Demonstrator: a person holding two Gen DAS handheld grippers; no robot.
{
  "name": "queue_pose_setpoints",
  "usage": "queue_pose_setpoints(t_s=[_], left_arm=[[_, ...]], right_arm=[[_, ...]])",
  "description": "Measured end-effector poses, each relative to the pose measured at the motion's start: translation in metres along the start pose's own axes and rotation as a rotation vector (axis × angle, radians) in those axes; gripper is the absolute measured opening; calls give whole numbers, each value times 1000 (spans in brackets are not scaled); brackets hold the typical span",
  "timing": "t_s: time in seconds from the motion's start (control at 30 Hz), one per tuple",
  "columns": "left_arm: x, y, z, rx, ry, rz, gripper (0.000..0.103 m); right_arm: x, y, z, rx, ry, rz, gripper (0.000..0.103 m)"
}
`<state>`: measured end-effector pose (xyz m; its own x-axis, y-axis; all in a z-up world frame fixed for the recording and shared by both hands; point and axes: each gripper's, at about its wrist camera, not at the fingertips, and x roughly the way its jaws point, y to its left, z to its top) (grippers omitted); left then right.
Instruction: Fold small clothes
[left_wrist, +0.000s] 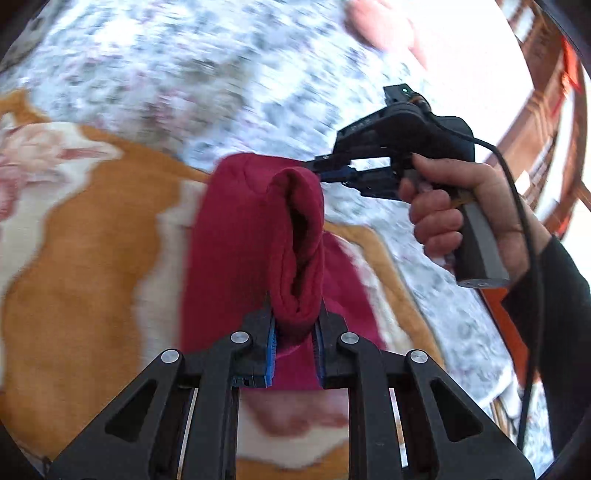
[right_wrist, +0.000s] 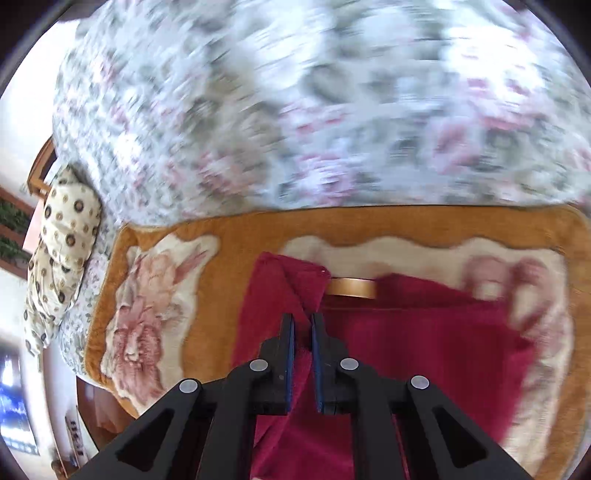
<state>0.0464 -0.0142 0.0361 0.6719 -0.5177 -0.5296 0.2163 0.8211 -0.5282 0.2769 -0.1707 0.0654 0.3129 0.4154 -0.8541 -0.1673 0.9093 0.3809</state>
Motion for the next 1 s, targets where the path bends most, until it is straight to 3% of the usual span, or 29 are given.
queue_pose_setpoints(t_s=[0.17, 0.3, 0.53, 0.57, 0.67, 0.8, 0.87, 0.93, 1.0], left_arm=[[33, -55, -12, 54, 57, -78, 14], [58, -78, -23, 62, 115, -98, 14], [102, -89, -55, 88, 221, -38, 16], [101, -86, -60, 90, 221, -47, 23], [98, -82, -70, 90, 265, -113, 29], [78, -78, -77, 122, 320, -170, 29], [64, -76, -75, 137, 326, -175, 29], [42, -75, -66, 169, 286, -168, 29], [21, -71, -49, 194, 216, -144, 29]], right_arm=[[-41, -71, -13, 25, -29, -44, 7], [-53, -111, -22, 32, -31, -85, 7], [-33, -149, -31, -30, -7, -163, 7], [-25, -155, -34, -24, 0, -167, 7], [-10, -168, -48, -5, 0, -179, 14], [-25, -178, -67, 69, -116, -102, 14], [-50, -177, -81, 97, -220, -66, 14], [-78, -168, -98, 99, -326, -19, 14], [-102, -147, -118, 25, -421, 46, 15]])
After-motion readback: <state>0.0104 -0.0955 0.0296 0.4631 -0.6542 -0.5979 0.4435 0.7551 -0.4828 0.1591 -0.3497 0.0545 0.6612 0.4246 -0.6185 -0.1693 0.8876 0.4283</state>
